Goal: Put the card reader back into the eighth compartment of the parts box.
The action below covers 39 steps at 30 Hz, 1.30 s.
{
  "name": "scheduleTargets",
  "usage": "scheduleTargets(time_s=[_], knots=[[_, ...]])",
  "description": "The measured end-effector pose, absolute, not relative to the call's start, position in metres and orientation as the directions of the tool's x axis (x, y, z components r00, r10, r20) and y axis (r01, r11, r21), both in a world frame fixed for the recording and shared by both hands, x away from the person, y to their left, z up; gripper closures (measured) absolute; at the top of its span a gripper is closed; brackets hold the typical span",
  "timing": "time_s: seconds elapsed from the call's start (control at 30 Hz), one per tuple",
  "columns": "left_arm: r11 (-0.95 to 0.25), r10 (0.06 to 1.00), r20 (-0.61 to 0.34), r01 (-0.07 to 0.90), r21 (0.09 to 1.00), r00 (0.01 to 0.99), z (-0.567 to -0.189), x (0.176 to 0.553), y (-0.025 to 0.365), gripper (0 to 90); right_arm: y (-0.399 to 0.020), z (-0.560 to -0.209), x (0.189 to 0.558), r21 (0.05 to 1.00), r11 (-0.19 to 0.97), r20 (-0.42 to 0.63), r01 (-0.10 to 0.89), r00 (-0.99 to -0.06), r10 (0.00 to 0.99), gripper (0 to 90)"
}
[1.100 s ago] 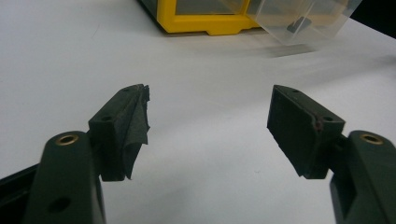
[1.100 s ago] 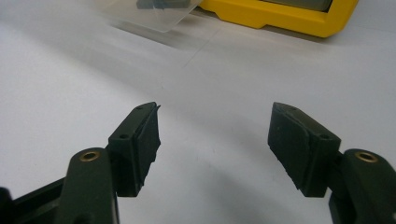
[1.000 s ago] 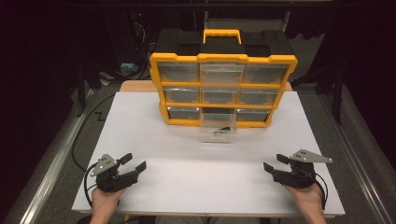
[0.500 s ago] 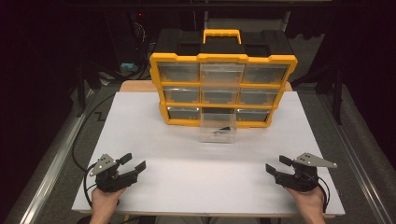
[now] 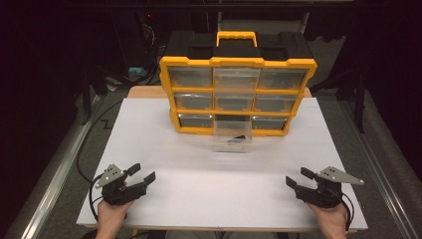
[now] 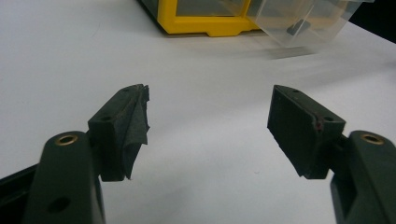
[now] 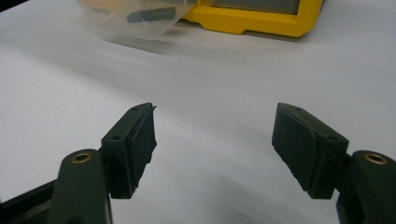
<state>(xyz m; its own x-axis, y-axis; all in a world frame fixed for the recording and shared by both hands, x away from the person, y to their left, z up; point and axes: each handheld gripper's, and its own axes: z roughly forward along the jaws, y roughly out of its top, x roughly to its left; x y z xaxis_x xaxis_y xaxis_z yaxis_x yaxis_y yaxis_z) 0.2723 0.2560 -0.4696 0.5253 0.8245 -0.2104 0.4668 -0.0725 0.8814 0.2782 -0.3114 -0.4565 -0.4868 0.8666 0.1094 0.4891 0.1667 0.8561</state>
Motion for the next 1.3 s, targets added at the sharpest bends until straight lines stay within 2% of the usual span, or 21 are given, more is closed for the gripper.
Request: scheduleTargets(time_s=[0.7, 1.3], knots=[[-0.072, 0.824, -0.207, 0.460, 0.885, 0.527, -0.469, 0.270, 0.256, 29.2, -0.329, -0.463, 0.261, 0.881, 0.095, 0.143, 0.463, -0.453, 0.880, 26.8], [-0.065, 0.821, -0.213, 0.457, 0.887, 0.529, -0.467, 0.268, 0.256, 29.2, -0.334, -0.465, 0.257, 0.896, 0.084, 0.133, 0.435, -0.443, 0.887, 25.9]])
